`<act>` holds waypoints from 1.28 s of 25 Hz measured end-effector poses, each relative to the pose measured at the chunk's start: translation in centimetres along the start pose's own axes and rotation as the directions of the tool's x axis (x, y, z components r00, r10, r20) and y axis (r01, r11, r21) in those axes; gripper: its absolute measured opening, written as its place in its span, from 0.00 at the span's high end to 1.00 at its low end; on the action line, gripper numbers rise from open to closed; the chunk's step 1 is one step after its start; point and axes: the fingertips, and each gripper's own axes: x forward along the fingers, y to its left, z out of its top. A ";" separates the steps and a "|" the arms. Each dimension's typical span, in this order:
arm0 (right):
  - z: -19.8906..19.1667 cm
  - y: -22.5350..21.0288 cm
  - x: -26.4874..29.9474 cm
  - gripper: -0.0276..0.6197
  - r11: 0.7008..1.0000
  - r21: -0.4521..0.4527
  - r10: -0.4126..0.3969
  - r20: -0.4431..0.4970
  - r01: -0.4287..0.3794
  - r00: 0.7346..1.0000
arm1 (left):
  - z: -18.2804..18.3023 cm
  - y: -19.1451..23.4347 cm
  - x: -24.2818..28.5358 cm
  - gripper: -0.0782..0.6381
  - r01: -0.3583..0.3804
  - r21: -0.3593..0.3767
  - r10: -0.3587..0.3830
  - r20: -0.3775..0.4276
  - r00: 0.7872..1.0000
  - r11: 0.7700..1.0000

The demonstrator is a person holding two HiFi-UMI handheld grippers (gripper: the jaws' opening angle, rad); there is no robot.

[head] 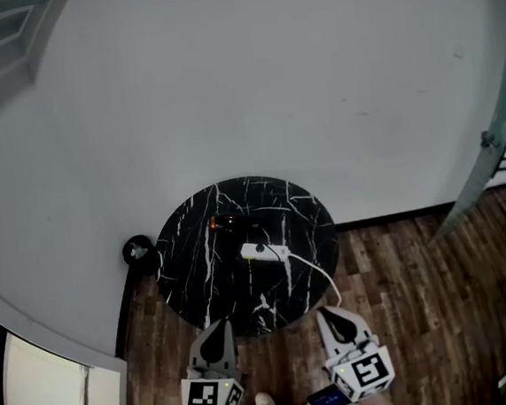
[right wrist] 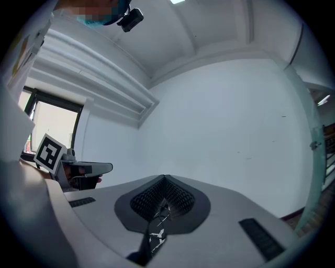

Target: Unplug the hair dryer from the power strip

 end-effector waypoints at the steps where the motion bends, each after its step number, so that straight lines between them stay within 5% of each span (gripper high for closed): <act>1: 0.0 -0.1 0.0 0.96 1.000 0.005 -0.001 0.002 0.001 1.000 | 0.1 -0.1 0.0 0.91 -0.001 0.001 0.001 0.001 1.000 1.000; 21: -2.0 -2.8 -1.8 0.96 1.000 0.025 0.016 0.002 -0.016 1.000 | -1.1 -2.1 -0.1 0.91 -0.066 0.026 0.066 -0.004 0.998 0.997; 32: -4.3 -6.7 4.9 0.96 0.999 0.041 -0.020 -0.072 0.023 0.997 | -3.3 1.9 8.1 0.91 -0.038 -0.013 0.037 -0.026 0.999 0.999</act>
